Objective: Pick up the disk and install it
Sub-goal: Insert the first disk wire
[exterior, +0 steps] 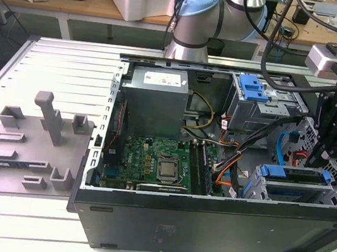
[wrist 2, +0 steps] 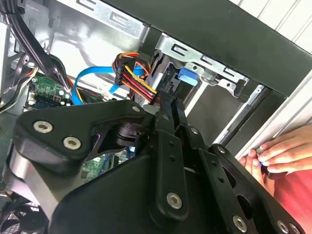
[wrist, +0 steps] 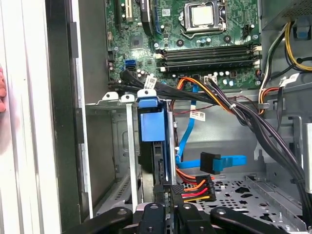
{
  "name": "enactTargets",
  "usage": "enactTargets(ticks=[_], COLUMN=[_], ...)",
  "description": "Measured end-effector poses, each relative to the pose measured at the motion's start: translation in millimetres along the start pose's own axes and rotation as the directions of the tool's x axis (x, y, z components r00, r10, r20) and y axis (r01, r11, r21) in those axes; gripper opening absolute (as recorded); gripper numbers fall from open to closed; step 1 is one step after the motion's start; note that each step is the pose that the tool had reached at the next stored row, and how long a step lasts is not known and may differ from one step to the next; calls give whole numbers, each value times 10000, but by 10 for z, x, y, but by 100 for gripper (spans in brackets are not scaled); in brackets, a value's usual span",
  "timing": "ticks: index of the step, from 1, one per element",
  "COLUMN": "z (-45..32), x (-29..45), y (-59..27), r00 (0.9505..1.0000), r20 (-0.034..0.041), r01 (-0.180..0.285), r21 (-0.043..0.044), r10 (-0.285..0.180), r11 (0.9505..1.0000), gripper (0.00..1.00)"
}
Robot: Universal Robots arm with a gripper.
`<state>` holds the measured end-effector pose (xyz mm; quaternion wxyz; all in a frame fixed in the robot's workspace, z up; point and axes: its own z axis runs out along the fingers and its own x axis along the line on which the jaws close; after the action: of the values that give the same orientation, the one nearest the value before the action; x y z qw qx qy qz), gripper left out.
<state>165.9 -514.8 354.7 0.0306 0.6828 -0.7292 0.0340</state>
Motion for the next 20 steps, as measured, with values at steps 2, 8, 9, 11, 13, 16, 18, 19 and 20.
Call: enactTargets(ticks=[2, 8, 9, 11, 13, 16, 18, 19, 20], z=[2, 6, 7, 7, 8, 8, 9, 9, 10], x=[18, 77, 83, 90, 96, 100, 108, 115, 121], y=[-1, -4, -4, -5, -5, -5, -6, -6, -6], r00=[10000, 9984, 9982, 9981, 9980, 9980, 9980, 9979, 9979], r20=[79, 535, 567, 583, 587, 588, 588, 591, 593], r01=[31, 164, 185, 204, 216, 232, 242, 247, 250], r21=[-2, -16, -15, -14, -13, -12, -11, -10, -11], r10=[-31, -163, -184, -203, -215, -230, -241, -246, -249], r11=[10000, 9999, 9998, 9998, 9998, 9997, 9997, 9997, 9997], gripper=[16, 16, 16, 16, 16, 16, 16, 16, 16])
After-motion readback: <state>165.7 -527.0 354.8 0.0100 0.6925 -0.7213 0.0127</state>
